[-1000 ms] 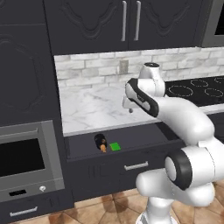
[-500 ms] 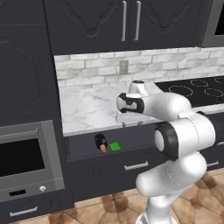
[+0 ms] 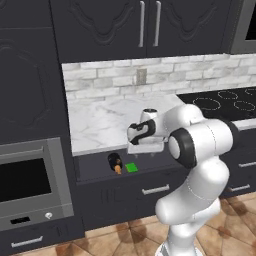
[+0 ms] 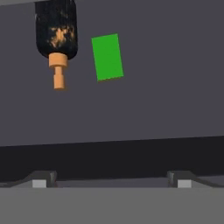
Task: Restock the sink supplies by placing the sponge and soap dispenser on the counter and next to the sink. Make sure the soap dispenser is upright.
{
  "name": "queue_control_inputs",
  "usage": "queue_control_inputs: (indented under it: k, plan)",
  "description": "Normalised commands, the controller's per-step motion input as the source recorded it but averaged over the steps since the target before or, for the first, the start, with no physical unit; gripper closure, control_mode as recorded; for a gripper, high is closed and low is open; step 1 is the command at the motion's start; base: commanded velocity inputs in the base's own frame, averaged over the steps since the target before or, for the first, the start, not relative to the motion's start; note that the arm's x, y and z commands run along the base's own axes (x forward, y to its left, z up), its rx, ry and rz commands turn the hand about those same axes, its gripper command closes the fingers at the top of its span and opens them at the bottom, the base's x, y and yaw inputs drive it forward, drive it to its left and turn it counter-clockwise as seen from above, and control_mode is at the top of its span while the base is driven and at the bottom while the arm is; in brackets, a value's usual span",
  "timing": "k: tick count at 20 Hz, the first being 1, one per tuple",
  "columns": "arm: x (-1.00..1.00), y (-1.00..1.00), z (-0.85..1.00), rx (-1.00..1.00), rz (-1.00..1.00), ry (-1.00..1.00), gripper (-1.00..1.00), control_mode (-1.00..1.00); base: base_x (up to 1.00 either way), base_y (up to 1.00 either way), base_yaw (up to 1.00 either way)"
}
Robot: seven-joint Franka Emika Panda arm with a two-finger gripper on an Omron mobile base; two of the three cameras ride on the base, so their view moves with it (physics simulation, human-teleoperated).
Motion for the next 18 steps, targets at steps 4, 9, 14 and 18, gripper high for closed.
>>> queue_control_inputs:
  k: [4,9,14,18]
  plan:
    - [0.01,0.15,-0.59,0.0,0.0,0.0,-1.0,-1.0,0.0,0.0,0.0]
    - [0.0,0.08,-0.51,0.0,0.0,0.0,-1.0,-1.0,0.0,0.0,0.0]
    - [0.0,0.0,-0.06,0.0,0.0,-0.04,-1.0,-1.0,0.0,0.0,0.0]
    - [0.0,0.0,-0.23,0.0,0.0,0.0,-1.0,-1.0,0.0,0.0,0.0]
